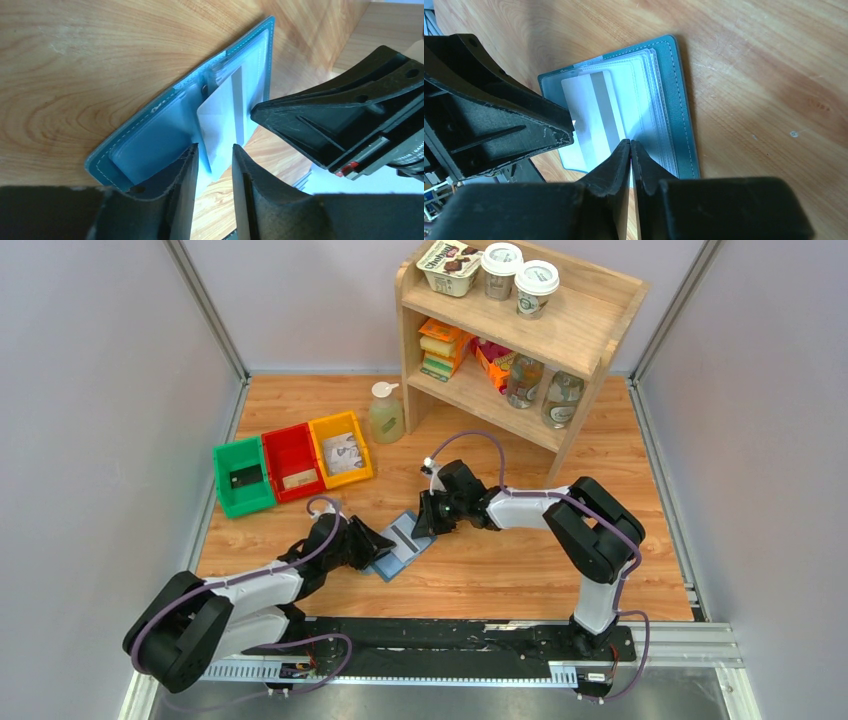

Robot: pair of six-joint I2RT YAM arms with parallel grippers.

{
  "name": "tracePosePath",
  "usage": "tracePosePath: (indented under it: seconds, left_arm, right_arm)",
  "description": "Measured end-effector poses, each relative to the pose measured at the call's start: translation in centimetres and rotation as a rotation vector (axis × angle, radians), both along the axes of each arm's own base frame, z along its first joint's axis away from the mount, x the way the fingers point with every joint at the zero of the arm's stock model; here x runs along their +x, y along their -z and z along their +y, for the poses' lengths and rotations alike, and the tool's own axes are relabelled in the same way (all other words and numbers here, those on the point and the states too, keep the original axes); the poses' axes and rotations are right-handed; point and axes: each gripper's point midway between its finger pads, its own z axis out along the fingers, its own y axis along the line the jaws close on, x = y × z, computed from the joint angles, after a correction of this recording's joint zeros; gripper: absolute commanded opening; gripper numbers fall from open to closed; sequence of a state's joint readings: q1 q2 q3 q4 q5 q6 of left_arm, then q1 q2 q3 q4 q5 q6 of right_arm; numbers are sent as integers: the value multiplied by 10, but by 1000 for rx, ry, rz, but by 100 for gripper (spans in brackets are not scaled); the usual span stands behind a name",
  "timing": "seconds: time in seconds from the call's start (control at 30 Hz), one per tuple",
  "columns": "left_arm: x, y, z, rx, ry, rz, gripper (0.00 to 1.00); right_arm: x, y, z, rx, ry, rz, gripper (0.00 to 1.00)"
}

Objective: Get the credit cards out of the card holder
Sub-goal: Remove the credit card from the card holder.

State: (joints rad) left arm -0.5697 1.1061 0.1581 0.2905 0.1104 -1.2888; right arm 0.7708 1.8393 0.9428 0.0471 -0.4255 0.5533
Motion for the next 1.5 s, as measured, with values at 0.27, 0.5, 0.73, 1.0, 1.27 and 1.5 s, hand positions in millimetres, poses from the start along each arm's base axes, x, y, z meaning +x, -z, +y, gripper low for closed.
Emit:
tracePosePath:
  seconds: [0.27,0.5,0.73,1.0,1.27,1.5]
  left_arm:
    - [3,-5,-2,-54,-26,-19,43]
    - [8,1,-9,-76,-27,-12,27]
    - [6,4,-9,-110,-38,-16,14]
    - [1,-11,1,-110,-61,-53,6]
    - [-8,-18,17,-59,-83,-81,0]
    - [-8,-41,41,130,-58,-162,0]
  right_arm:
    - [0,1,-1,14,9,7,13]
    - [0,1,0,23,15,16,13]
    - [0,1,-1,31,19,23,12]
    - [3,1,-2,47,28,36,12]
    - [4,1,-3,57,32,49,13]
    - [4,1,-3,55,32,50,19]
